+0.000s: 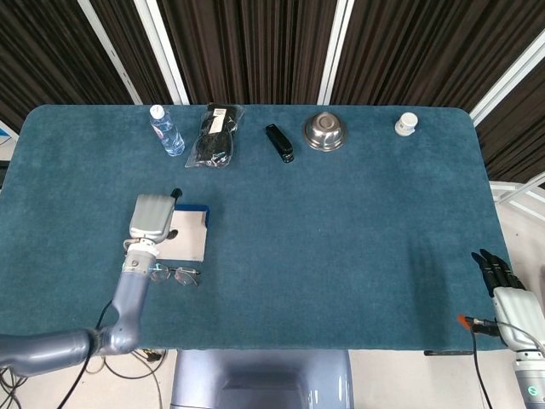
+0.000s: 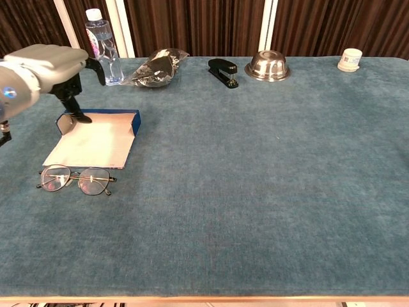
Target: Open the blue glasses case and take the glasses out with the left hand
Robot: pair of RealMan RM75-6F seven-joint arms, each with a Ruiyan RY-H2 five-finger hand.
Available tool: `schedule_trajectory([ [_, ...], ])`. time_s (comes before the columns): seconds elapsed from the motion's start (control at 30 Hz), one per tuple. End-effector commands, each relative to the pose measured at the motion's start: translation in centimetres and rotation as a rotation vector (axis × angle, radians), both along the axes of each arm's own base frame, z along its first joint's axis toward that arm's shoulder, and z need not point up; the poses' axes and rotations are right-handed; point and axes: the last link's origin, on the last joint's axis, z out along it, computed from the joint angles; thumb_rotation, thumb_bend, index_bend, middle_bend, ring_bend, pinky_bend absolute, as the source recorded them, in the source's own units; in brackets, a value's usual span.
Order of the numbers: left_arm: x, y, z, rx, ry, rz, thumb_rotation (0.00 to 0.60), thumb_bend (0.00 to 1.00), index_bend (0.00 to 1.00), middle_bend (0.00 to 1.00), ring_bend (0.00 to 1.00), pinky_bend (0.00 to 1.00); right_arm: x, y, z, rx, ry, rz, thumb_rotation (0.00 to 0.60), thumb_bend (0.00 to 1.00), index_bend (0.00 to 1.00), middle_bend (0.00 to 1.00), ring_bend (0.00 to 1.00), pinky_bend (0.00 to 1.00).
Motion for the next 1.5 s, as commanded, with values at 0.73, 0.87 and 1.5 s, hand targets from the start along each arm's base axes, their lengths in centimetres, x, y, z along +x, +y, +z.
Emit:
schedule_trajectory([
  [0.73, -3.1, -8.1, 0.4, -0.201, -0.013, 0.108, 0.600, 0.24, 0.48, 1.00, 1.00, 1.00, 0.1, 0.0, 0.0, -0.001, -0.006, 0.000, 0.600, 0.12, 0.00, 0.00, 0.00, 0.21],
  [0.87, -3.0, -8.0, -0.4, -0.207, -0.011, 0.113, 0.600, 0.27, 0.48, 1.00, 1.00, 1.00, 0.1, 0.0, 0.0, 0.000, -0.006, 0.001, 0.600, 0.12, 0.00, 0.00, 0.00, 0.21],
  [1.5, -3.2, -7.9, -2.1, -0.213, -0.014, 0.127, 0.600, 0.31, 0.49, 1.00, 1.00, 1.00, 0.1, 0.0, 0.0, -0.001, -0.006, 0.001, 0.600, 0.12, 0.00, 0.00, 0.00, 0.21],
])
